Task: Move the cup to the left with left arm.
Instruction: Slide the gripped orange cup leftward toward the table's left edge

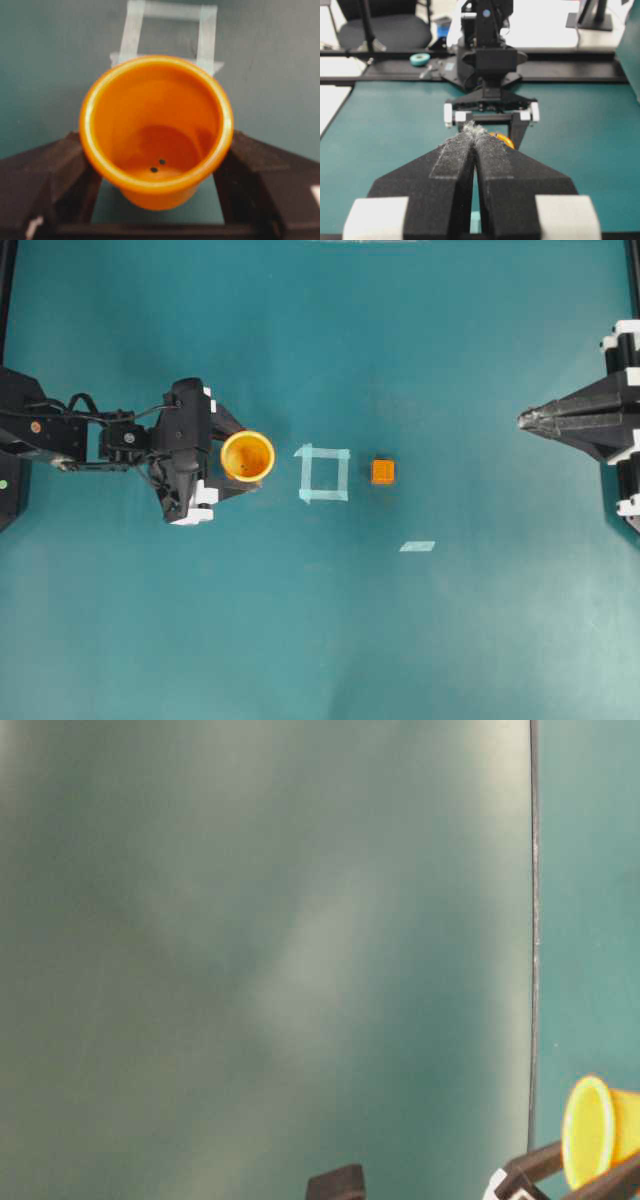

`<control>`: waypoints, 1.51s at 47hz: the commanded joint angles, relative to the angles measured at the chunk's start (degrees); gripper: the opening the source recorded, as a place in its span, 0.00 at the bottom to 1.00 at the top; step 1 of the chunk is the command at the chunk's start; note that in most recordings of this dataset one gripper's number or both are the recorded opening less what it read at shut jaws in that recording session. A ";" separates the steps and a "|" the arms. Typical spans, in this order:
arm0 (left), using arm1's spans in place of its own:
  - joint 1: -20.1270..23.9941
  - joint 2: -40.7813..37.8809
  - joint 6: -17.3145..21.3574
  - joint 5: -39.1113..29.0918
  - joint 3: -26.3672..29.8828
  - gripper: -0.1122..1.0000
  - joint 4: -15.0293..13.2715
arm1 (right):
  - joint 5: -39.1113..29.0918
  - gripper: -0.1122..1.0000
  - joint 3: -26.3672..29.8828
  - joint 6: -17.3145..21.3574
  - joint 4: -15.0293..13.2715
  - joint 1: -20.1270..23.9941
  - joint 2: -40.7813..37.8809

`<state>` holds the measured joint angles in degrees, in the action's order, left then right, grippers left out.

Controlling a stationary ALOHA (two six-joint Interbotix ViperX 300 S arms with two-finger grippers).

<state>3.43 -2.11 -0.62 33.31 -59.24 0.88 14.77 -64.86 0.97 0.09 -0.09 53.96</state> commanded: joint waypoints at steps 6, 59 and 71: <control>-0.18 3.25 0.00 2.81 -3.60 0.67 -0.09 | 0.26 0.10 1.93 0.18 0.18 0.09 -0.35; -0.18 33.40 -0.18 -3.78 -22.68 0.67 -0.09 | 0.26 0.10 2.02 0.18 0.70 0.00 -1.14; -0.26 44.38 -0.09 -14.94 -24.35 0.67 0.00 | 0.26 0.10 2.02 0.18 0.79 0.00 -1.49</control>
<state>3.34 39.02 -0.88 20.92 -83.58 0.88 14.77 -64.78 1.05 0.70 -0.09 52.82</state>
